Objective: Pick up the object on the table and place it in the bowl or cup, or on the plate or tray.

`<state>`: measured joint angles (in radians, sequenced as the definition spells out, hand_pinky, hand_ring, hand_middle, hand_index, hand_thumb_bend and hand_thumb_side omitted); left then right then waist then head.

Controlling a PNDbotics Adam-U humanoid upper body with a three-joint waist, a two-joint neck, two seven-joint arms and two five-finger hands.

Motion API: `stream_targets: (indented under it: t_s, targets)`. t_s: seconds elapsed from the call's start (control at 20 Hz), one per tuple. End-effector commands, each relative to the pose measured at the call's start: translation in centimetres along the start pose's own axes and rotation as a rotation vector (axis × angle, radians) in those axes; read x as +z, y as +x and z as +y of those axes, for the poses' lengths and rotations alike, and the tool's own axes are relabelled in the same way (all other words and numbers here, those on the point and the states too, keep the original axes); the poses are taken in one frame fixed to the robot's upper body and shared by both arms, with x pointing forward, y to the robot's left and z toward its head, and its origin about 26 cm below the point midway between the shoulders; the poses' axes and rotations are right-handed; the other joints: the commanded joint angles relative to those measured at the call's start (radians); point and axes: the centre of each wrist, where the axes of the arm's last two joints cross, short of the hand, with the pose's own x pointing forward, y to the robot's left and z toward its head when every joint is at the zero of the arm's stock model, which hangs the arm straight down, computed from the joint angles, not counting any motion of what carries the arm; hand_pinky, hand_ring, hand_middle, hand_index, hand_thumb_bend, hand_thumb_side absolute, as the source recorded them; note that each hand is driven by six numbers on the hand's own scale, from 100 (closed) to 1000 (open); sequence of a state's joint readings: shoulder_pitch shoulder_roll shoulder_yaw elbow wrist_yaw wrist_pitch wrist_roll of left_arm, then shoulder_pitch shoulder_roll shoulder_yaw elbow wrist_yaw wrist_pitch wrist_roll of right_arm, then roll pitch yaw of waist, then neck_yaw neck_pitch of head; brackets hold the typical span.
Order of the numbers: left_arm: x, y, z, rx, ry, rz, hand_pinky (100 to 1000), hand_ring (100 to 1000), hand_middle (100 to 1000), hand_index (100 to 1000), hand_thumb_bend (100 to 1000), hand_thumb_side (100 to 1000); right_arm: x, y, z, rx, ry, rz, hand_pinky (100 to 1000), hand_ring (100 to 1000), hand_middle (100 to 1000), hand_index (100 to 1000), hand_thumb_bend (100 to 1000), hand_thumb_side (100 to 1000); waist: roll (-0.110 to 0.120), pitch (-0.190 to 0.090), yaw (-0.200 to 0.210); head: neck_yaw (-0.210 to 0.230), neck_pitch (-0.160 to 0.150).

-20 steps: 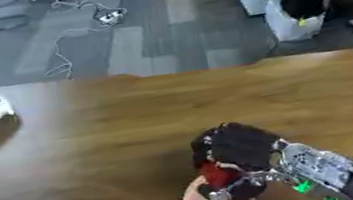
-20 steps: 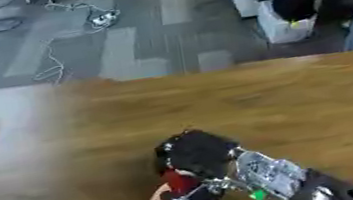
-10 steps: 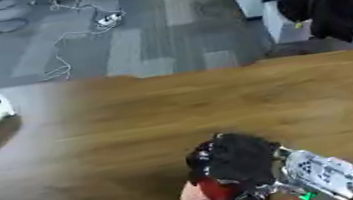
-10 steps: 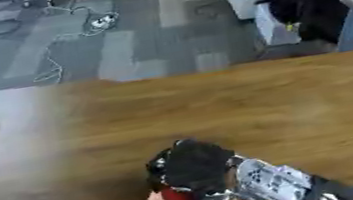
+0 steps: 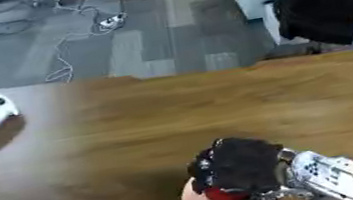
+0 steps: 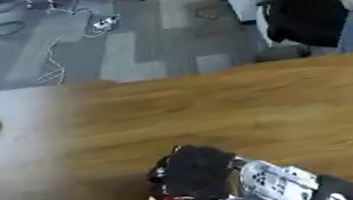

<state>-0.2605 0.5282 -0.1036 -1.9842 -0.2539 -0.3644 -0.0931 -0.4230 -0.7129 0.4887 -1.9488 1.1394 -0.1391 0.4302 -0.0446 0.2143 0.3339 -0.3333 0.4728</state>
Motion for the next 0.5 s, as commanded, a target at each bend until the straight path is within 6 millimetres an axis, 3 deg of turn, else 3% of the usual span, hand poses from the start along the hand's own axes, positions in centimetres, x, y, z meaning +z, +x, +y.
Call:
stream_targets:
  t_s: [0.05, 0.1, 0.15, 0.2, 0.5]
  targets:
    - [-0.14, 0.27, 0.93, -0.033, -0.005, -0.011, 714, 1000, 636, 739, 100, 682, 0.57, -0.34, -0.79, 0.033, -0.025, 0.017, 252, 391, 475, 620, 265, 493, 0.002, -0.013, -0.001, 0.005, -0.006]
    - [-0.13, 0.27, 0.93, -0.034, -0.005, -0.011, 714, 1000, 636, 739, 100, 683, 0.64, -0.4, -0.89, 0.034, -0.039, 0.023, 313, 458, 527, 657, 305, 561, 0.002, -0.011, -0.001, 0.006, -0.006]
    - [-0.12, 0.27, 0.92, -0.035, -0.005, -0.011, 714, 1000, 636, 739, 100, 683, 0.72, -0.47, -0.96, 0.032, -0.053, 0.03, 330, 474, 542, 665, 311, 574, 0.001, -0.009, -0.001, 0.006, -0.006]
    - [-0.09, 0.27, 0.9, -0.036, -0.005, -0.01, 715, 1000, 636, 739, 100, 686, 0.79, -0.57, -1.06, 0.03, -0.072, 0.04, 475, 595, 650, 722, 341, 671, 0.001, -0.008, -0.001, 0.007, -0.006]
    - [-0.04, 0.26, 0.76, -0.038, -0.007, -0.008, 717, 1000, 636, 738, 100, 690, 1.02, -1.01, -1.21, 0.015, -0.133, 0.08, 542, 648, 700, 754, 346, 693, 0.002, 0.001, -0.002, 0.005, -0.012]
